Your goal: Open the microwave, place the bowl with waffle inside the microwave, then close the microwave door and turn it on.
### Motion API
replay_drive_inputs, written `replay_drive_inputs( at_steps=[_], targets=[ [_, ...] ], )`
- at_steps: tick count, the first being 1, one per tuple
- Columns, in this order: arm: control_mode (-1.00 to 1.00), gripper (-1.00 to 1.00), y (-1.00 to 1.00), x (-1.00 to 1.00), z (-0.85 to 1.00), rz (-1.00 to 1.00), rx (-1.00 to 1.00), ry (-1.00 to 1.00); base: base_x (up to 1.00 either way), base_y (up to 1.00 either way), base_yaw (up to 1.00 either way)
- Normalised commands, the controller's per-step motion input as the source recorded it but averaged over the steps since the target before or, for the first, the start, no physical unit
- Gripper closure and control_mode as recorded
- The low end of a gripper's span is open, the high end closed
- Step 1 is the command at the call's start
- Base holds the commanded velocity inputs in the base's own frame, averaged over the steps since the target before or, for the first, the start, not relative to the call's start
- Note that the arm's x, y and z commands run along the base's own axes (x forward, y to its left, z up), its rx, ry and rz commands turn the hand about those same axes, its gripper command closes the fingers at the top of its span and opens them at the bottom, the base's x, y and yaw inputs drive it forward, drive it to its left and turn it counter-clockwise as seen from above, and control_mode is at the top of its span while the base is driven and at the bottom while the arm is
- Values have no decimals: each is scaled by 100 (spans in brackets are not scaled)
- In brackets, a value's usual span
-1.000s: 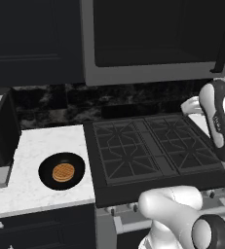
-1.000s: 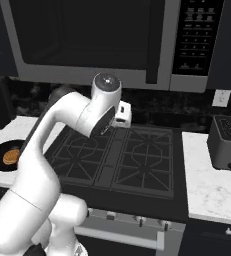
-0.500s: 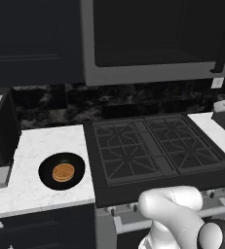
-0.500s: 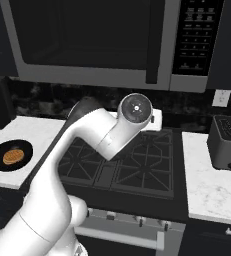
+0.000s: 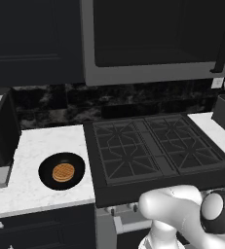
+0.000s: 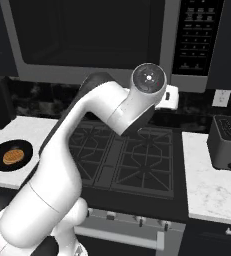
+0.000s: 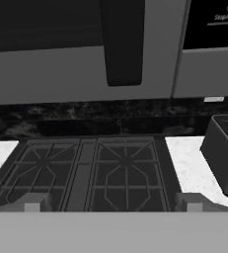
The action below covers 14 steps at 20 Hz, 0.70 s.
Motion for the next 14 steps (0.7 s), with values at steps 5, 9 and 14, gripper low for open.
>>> replay_drive_inputs(
  at_steps=[5,9,14],
  targets=[
    [-100,-100,13,36,32,-3,0,-3,0,0,0],
    [-100,-100,8,29,32,-2,1,0,0,0,0],
    [-100,-100,6,28,32,-7,2,0,0,0,0]
  ],
)
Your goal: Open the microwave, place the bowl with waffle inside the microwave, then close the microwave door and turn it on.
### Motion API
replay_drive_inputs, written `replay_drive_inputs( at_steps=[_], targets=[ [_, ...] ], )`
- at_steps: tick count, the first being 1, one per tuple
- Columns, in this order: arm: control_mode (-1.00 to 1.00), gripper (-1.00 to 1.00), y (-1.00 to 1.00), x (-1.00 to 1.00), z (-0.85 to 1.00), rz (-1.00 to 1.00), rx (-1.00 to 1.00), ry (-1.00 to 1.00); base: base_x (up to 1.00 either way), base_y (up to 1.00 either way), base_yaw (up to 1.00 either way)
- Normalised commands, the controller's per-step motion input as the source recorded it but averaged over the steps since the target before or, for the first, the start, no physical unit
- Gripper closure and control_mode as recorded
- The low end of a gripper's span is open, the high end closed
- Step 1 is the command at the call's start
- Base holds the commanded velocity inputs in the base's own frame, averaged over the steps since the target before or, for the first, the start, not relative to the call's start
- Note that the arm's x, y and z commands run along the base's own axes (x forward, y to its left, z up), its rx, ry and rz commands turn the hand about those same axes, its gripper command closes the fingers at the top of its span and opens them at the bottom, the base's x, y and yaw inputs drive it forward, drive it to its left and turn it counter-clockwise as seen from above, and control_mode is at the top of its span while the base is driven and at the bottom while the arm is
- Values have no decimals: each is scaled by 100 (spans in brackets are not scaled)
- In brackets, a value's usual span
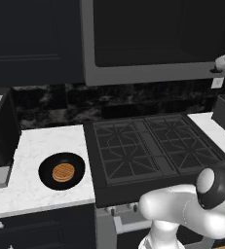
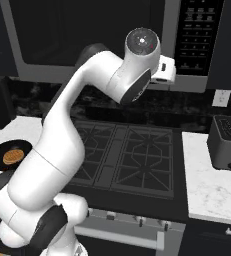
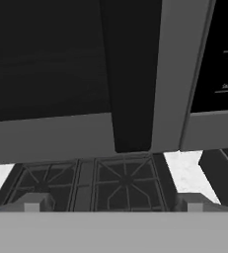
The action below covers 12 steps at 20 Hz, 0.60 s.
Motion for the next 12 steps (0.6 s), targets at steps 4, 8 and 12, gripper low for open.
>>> replay_drive_inputs(
  at_steps=[4,8,12],
  targets=[
    [-100,-100,0,38,18,-5,3,0,0,0,0],
    [-100,-100,0,39,1,-1,4,-1,0,0,0],
    [-100,-100,-13,33,0,0,3,-11,0,0,0]
  ],
)
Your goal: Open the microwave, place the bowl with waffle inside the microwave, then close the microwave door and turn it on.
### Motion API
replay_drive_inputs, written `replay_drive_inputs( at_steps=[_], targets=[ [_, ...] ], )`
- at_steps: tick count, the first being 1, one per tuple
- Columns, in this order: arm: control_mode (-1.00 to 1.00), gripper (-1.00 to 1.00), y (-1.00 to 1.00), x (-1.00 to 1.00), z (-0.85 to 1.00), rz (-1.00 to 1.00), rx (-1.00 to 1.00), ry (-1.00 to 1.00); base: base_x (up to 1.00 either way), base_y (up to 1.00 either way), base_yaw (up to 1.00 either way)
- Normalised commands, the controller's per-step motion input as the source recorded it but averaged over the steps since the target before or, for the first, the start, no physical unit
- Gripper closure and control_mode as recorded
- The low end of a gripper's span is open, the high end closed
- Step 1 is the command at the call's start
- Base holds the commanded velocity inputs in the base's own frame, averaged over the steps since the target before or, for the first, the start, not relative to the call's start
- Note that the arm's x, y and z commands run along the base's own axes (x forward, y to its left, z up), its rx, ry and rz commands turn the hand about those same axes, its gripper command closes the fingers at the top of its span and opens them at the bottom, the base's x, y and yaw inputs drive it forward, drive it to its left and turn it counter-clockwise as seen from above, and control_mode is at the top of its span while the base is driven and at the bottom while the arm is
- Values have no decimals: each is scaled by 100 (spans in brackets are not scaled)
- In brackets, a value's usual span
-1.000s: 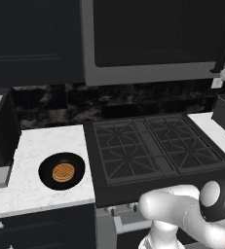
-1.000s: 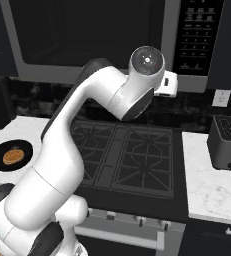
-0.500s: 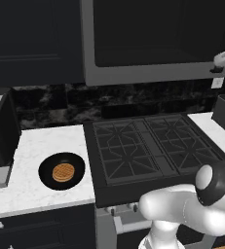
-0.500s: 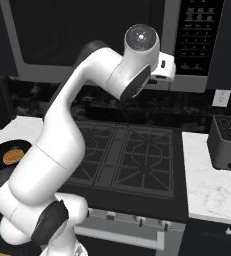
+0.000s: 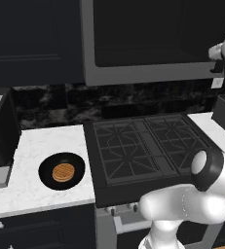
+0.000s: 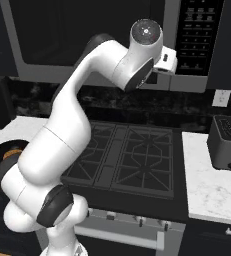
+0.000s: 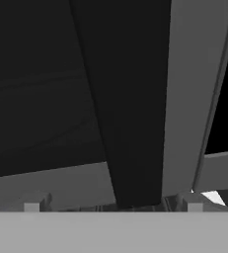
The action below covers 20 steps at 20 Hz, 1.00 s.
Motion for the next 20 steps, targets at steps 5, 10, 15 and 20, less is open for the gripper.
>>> replay_drive_inputs(
  at_steps=[5,10,15,20],
  targets=[
    [-100,-100,-12,31,-2,0,0,-13,0,0,0],
    [-100,-100,-19,40,-18,-1,0,-7,0,0,0],
    [-100,-100,-26,64,-23,0,0,0,0,0,0],
    [-100,-100,-4,83,-56,0,-5,-3,0,0,0]
  ],
)
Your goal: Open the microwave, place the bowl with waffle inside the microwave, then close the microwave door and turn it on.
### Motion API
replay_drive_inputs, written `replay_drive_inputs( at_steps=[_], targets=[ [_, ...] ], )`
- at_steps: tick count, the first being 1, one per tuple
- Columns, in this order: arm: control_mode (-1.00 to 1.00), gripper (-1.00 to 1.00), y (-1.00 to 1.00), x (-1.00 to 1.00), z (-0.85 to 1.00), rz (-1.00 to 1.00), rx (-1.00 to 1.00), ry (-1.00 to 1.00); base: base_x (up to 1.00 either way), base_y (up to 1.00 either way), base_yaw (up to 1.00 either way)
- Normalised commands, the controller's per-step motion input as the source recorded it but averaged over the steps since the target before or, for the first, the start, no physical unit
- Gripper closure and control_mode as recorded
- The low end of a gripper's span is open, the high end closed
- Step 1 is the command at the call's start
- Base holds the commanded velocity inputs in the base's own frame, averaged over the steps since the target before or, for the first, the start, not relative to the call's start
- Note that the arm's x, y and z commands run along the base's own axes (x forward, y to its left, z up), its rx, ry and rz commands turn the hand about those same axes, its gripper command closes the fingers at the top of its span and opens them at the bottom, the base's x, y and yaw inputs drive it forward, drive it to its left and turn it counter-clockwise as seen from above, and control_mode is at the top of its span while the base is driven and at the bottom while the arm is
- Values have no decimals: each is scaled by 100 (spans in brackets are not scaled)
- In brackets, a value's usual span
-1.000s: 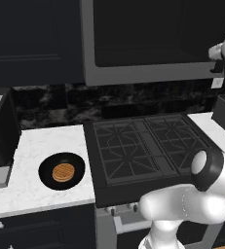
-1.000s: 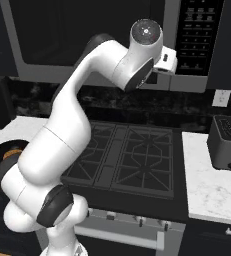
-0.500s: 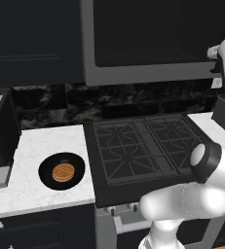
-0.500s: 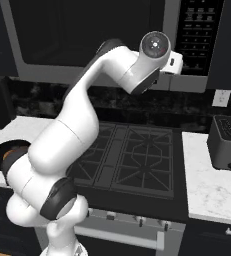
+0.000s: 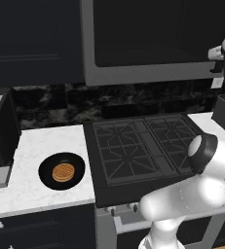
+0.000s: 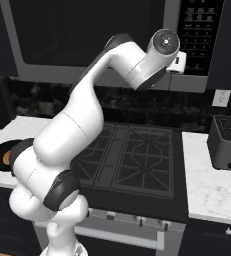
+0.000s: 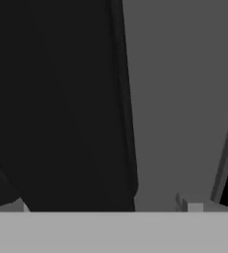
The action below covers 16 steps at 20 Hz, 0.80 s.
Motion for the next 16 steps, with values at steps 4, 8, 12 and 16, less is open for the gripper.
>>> replay_drive_inputs(
  at_steps=[4,8,12,16],
  targets=[
    [-100,-100,81,69,-100,0,-34,-24,0,0,0],
    [-100,100,100,82,-100,-4,-46,-26,0,0,0],
    [-100,100,82,97,-49,-7,-25,-12,0,0,0],
    [-100,100,6,100,-1,0,4,3,0,0,0]
  ],
)
